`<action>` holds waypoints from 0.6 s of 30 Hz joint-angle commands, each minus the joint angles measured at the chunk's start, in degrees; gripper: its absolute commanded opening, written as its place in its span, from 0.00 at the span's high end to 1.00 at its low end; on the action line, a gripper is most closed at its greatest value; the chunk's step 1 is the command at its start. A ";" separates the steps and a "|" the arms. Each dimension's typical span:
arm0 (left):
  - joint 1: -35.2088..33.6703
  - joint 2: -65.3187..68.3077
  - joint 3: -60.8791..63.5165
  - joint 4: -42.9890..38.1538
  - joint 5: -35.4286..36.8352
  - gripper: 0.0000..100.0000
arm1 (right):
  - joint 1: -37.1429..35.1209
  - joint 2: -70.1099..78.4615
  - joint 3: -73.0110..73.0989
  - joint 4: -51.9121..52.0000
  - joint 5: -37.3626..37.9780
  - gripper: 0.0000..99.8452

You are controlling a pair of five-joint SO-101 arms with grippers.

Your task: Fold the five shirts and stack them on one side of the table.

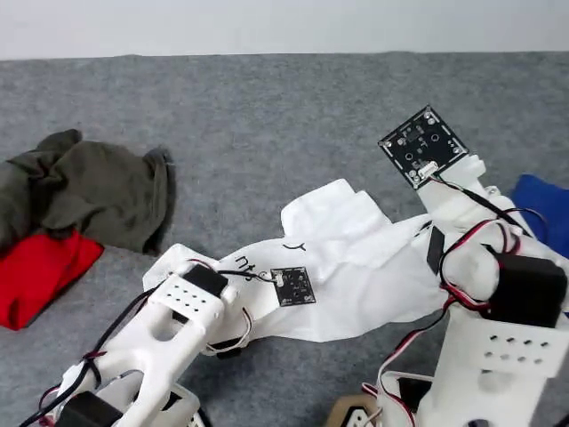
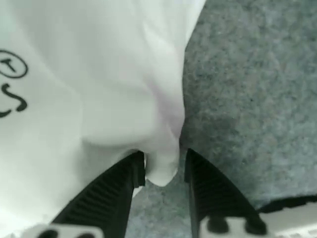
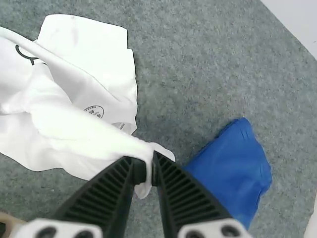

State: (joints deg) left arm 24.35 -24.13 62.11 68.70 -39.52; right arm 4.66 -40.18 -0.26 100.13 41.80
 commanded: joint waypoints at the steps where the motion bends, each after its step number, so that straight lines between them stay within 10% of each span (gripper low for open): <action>1: 0.00 -0.79 1.19 -3.69 1.76 0.86 | -0.48 -0.31 -0.26 0.04 -0.79 0.99; 13: -0.09 -1.41 1.27 -4.13 3.08 0.99 | -0.40 -0.31 -0.26 0.04 -0.79 0.99; 18: -0.26 -1.41 -11.30 8.35 3.34 1.00 | -0.40 -0.31 -0.26 0.04 -0.79 0.99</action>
State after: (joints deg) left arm 24.44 -24.48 59.12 69.85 -36.79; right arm 4.66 -40.18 -0.26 100.13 41.80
